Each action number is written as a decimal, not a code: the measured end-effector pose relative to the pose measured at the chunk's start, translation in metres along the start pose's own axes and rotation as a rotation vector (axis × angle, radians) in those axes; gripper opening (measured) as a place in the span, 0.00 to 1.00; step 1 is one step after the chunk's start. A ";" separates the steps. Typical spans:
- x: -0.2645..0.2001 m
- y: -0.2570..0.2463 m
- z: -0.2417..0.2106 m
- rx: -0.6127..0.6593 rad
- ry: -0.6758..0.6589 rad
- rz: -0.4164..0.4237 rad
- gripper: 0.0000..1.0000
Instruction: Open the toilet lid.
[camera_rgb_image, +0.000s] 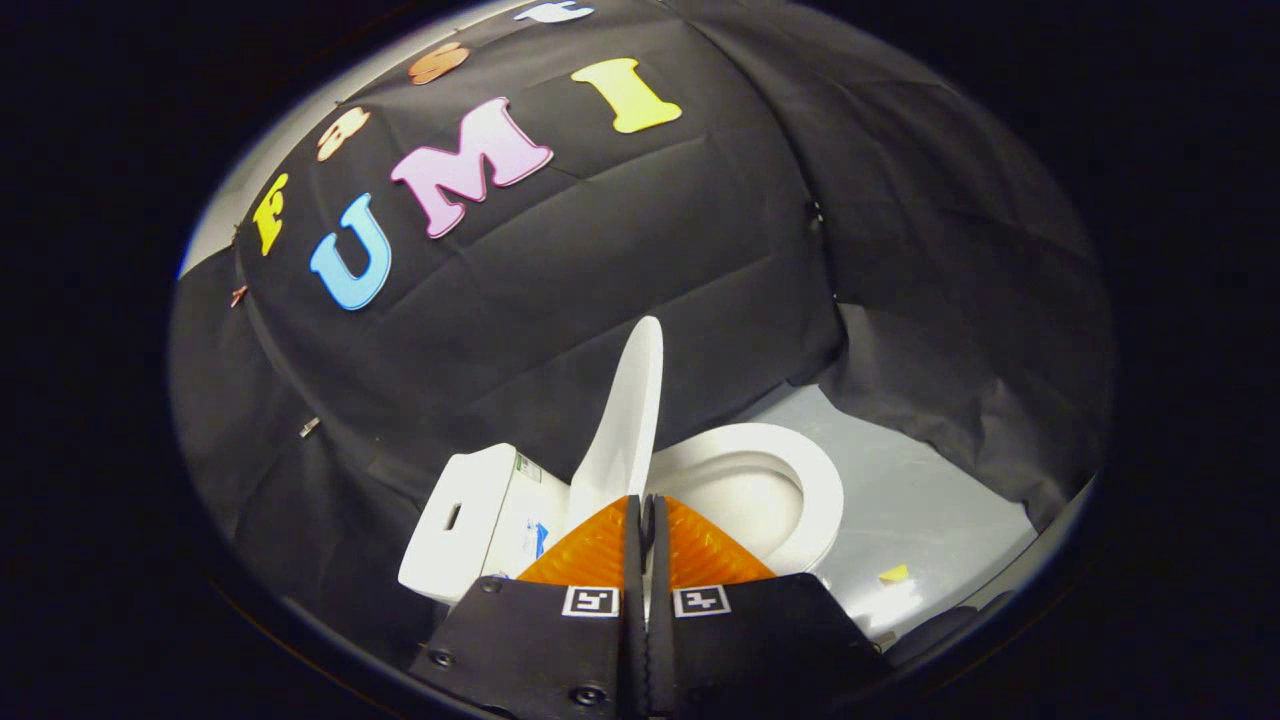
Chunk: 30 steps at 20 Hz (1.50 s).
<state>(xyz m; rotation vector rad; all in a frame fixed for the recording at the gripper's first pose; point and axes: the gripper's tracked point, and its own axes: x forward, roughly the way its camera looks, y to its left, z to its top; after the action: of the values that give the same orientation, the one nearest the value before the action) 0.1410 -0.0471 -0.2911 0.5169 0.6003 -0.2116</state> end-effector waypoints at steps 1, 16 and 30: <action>-0.002 0.010 0.002 -0.019 -0.009 0.000 0.06; -0.023 0.160 -0.011 -0.384 -0.121 0.058 0.06; -0.019 0.274 -0.055 -0.564 -0.139 0.180 0.06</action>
<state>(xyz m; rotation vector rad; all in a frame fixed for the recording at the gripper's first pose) 0.1911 0.2161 -0.2090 0.0077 0.4478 0.0953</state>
